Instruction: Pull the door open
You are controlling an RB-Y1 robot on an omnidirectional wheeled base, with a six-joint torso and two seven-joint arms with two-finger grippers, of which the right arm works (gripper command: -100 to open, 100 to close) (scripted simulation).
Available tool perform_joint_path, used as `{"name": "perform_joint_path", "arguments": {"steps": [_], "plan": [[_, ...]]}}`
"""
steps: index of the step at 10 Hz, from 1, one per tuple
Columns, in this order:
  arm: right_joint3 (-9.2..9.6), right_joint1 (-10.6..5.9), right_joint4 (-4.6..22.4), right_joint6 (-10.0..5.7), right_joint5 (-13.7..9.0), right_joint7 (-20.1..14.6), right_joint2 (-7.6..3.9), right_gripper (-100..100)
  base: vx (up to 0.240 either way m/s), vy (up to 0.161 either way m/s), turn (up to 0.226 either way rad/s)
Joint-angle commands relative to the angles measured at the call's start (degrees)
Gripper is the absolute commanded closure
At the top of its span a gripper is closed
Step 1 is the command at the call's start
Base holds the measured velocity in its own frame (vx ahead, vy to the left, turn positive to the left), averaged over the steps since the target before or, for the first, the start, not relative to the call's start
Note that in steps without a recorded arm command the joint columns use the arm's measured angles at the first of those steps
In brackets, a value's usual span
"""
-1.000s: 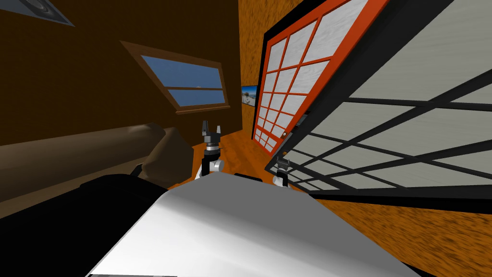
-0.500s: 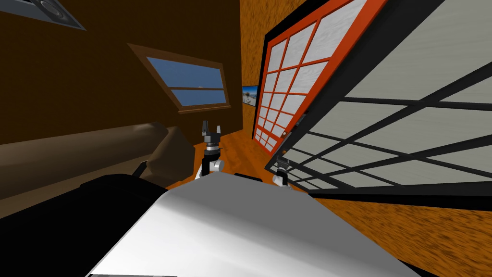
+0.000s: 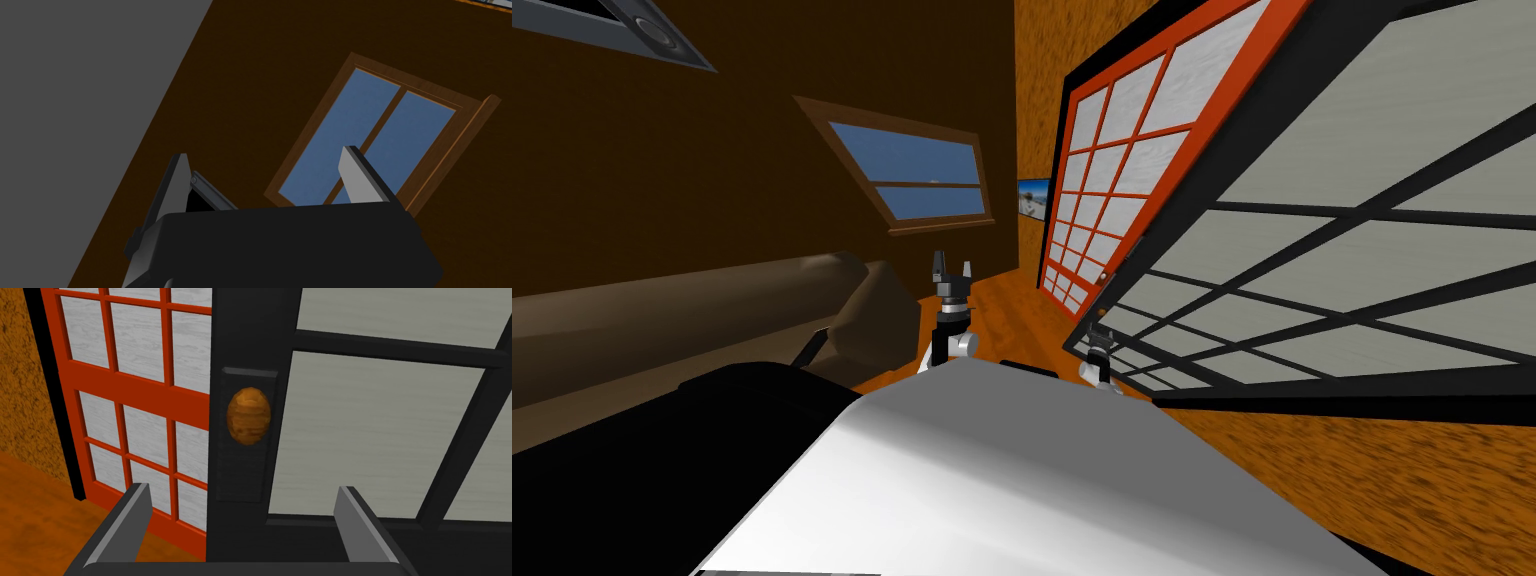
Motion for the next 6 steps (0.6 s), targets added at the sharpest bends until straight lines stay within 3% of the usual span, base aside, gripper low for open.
{"name": "perform_joint_path", "arguments": {"steps": [1,2,3,4,5,6], "plan": [[-0.13,-0.37,0.27,0.19,-0.07,-1.87,0.02,-100,-0.061,-0.007,0.021],[-0.09,-0.15,0.00,0.17,-0.04,-1.00,0.02,-100,-0.028,-0.001,0.003],[-0.35,0.78,0.27,-0.13,-0.32,-3.04,-1.76,-100,0.180,0.012,0.131],[-0.35,0.78,-0.59,-0.13,-0.32,-3.04,-1.76,-100,0.196,-0.018,0.073],[-0.35,0.78,0.27,-0.13,-0.32,-3.04,-1.76,-100,0.101,-0.019,0.007],[-0.55,1.49,0.48,-0.40,-0.53,-4.42,-3.13,-100,0.155,-0.003,0.102]]}}
